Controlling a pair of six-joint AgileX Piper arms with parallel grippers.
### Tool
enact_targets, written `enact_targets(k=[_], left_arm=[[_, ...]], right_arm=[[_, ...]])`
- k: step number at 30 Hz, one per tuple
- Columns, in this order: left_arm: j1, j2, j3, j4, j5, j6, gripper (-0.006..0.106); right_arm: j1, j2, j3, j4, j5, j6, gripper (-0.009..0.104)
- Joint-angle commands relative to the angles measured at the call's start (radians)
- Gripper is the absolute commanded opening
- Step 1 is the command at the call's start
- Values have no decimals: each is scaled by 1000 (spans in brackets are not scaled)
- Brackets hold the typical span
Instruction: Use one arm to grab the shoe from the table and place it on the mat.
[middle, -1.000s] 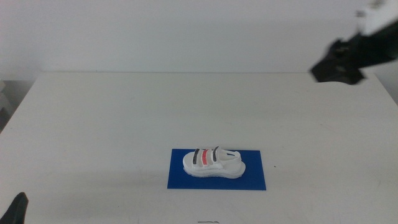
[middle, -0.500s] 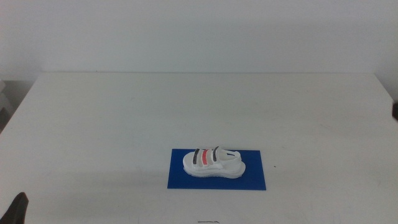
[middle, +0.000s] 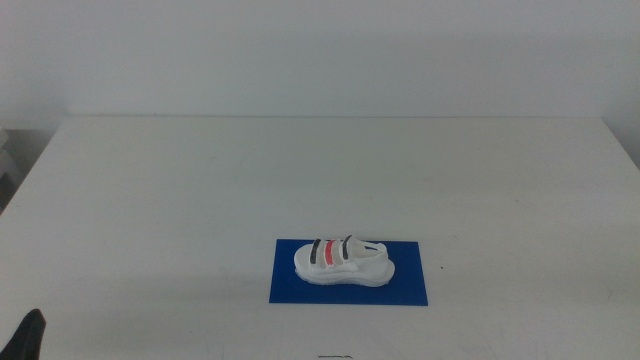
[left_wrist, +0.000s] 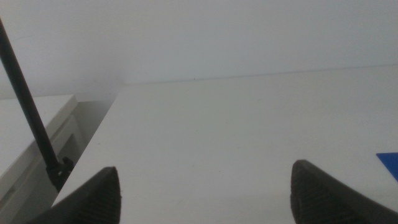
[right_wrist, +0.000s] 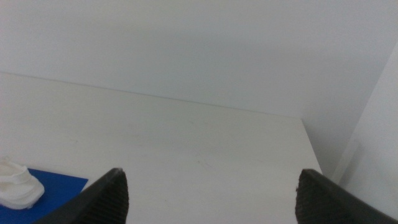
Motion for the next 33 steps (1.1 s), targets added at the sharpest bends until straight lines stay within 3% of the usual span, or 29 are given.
enact_targets(k=[1, 11, 18, 23, 29, 33], left_arm=[[-1, -19, -3, -9, -83, -15, 94], [-1, -19, -3, -9, -82, -15, 94], [-1, -16, -3, -9, -83, -15, 94], [-1, -16, -3, -9, -83, -15, 94], [-1, -16, -3, -9, -83, -15, 94], [-1, -16, -3, -9, -83, -15, 94]], right_arm=[[-4, -57, -6, -16, -25, -1, 91], [-4, -183, 104, -69, -29, -1, 91], [-4, -183, 191, -200, -35, -1, 91], [-4, -183, 240, -192, -99, -1, 91], [-4, -183, 364, -191, -385, -1, 91], [-4, -183, 364, -169, -430, -1, 91]])
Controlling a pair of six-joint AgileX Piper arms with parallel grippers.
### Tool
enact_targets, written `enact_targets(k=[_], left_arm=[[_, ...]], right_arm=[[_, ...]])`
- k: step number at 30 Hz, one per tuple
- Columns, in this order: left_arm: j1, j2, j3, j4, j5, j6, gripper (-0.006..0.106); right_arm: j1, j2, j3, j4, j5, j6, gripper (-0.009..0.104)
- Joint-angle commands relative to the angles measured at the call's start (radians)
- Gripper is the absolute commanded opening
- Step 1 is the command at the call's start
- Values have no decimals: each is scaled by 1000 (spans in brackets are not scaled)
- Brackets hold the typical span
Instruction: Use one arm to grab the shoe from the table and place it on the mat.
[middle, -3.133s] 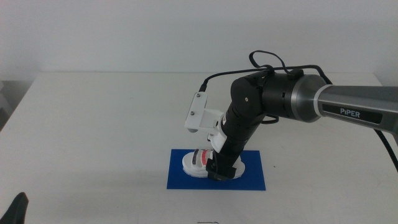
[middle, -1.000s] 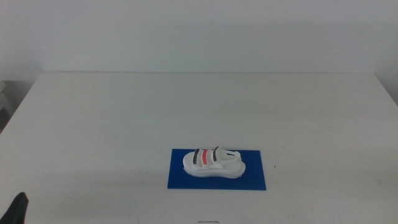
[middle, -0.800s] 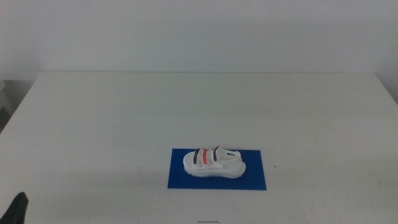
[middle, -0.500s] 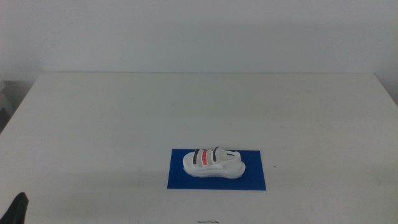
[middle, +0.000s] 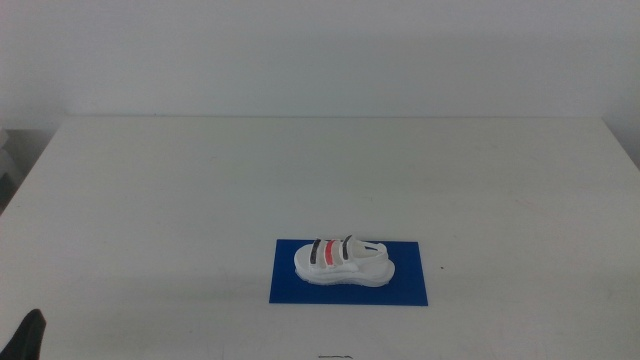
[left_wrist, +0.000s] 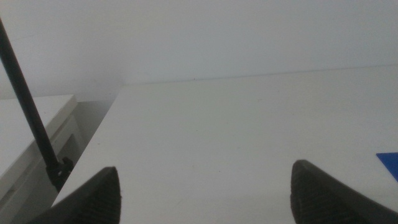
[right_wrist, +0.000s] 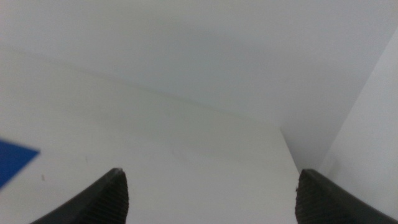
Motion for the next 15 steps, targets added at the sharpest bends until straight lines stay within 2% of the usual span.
enact_targets(k=[1, 7, 15], left_arm=[[-1, -16, -3, -9, -83, -15, 94], [-1, -16, -3, -9, -83, -15, 94], [-1, -16, -3, -9, -83, -15, 94]], right_arm=[[-4, -19, -16, 17, -116, -4, 91], [-4, -19, -16, 183, -116, -4, 91], [-4, -19, -16, 186, -106, -4, 91]])
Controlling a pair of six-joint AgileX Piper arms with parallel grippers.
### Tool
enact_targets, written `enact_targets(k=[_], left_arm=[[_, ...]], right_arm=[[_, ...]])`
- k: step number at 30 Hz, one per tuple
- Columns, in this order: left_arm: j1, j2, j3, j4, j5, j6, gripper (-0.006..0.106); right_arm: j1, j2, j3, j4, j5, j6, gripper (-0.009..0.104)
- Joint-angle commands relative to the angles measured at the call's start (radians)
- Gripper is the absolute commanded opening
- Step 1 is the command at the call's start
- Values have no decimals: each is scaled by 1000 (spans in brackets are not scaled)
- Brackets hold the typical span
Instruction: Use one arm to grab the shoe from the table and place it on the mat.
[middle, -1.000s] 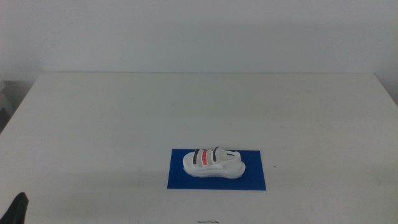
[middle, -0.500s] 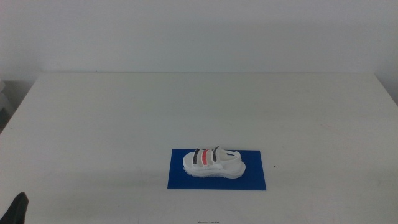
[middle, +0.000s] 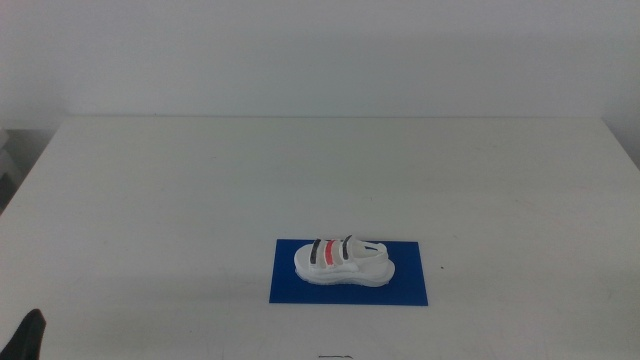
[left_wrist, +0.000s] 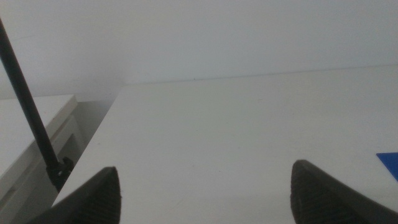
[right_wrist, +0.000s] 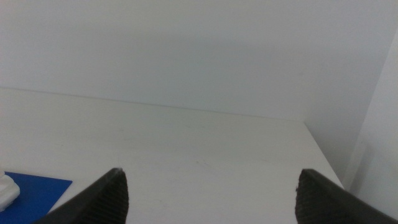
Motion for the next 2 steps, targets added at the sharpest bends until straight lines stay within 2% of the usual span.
enact_targets(k=[1, 2], left_arm=[[-1, -16, -3, -9, -83, -15, 94], [-1, -16, -3, -9, -83, -15, 94]], right_arm=[[-4, -19, -18, -3, -74, -5, 91], [-4, -19, -18, -3, -74, -5, 91]])
